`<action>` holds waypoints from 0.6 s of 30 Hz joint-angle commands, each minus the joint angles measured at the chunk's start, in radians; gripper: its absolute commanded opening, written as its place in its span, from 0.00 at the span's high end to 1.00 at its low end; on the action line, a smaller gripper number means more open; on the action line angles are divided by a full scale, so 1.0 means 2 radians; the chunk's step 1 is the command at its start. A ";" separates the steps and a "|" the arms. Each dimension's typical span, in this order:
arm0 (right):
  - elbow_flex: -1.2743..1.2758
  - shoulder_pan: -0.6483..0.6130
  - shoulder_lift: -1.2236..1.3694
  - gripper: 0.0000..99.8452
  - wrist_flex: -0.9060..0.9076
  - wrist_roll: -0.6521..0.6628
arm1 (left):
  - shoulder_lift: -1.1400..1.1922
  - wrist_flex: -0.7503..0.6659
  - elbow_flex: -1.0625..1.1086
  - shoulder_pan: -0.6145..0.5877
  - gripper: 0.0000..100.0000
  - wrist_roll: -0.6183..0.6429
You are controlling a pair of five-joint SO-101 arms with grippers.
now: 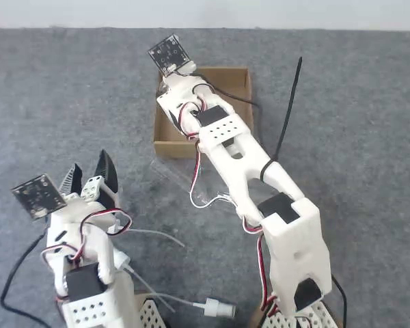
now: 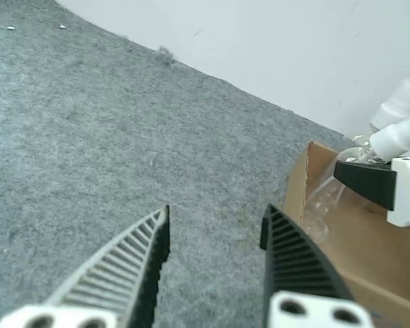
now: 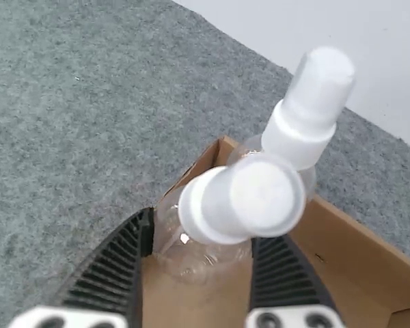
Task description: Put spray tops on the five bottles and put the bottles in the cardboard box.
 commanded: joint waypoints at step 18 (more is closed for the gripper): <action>-0.025 0.004 -0.003 0.82 0.023 0.002 | -0.008 -0.018 -0.001 -0.003 0.79 -0.022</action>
